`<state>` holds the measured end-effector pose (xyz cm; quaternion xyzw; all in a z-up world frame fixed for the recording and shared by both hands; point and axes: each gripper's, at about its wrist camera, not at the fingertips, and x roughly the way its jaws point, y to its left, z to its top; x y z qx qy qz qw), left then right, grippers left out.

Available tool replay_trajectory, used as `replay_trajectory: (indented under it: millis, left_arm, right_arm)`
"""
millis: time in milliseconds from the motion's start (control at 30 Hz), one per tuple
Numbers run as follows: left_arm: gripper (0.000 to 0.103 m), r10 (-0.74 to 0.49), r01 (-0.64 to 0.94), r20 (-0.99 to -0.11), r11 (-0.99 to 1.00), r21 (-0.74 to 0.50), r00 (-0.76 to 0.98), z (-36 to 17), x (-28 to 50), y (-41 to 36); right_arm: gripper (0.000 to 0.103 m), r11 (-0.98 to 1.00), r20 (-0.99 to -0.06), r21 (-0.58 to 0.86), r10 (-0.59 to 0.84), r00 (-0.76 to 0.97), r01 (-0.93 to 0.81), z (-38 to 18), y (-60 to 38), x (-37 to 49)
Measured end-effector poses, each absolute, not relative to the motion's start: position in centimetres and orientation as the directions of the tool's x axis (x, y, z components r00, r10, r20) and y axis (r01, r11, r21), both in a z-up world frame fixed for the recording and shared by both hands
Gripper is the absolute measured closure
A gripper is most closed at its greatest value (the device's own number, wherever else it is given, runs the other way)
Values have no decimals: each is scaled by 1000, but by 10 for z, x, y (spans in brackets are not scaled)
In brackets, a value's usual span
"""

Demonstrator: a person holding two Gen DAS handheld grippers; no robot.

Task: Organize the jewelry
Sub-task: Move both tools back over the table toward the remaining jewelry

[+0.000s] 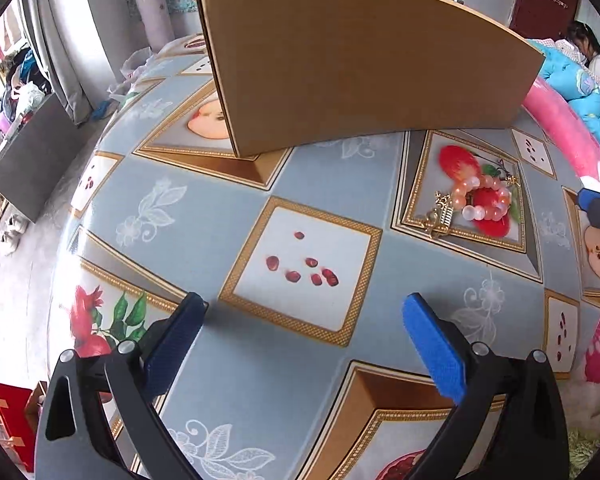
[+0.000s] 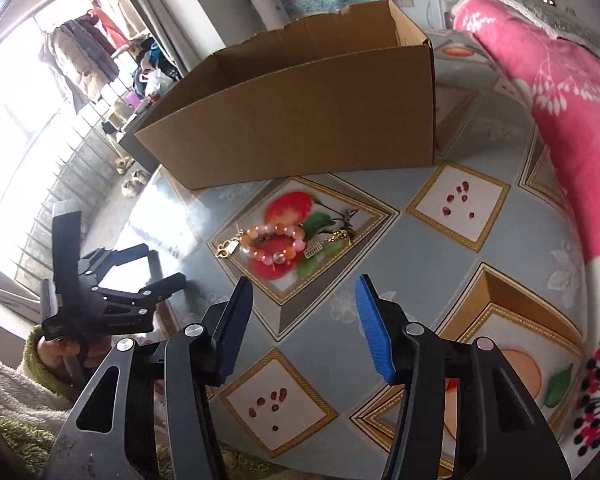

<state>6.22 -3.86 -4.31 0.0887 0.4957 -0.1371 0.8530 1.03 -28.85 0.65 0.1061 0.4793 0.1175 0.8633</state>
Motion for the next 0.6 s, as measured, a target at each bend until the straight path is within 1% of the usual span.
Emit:
replay_trajectory:
  millis: [200,333,500,600]
  left_arm:
    - [5,-165,321,-836,947,14,523,-46,56,-39]
    - [5,-167,328,-840,944,14,516,-44,55,-36]
    - [5,-174,337,-837,942,13,519,-41,56,-35]
    - [4,-181,340,-824,940,15,537,-43,53,-34]
  right_arm:
    - [62,976,-822,195,216,527,-97,4,-278,30]
    - [67,975,-829,188,224,512,-121,0,-275,36]
    - [68,972,-828,184,233,510,-146,-2,-269,36]
    - [74,977,-840,151,208,502,-152,-5,-265,36]
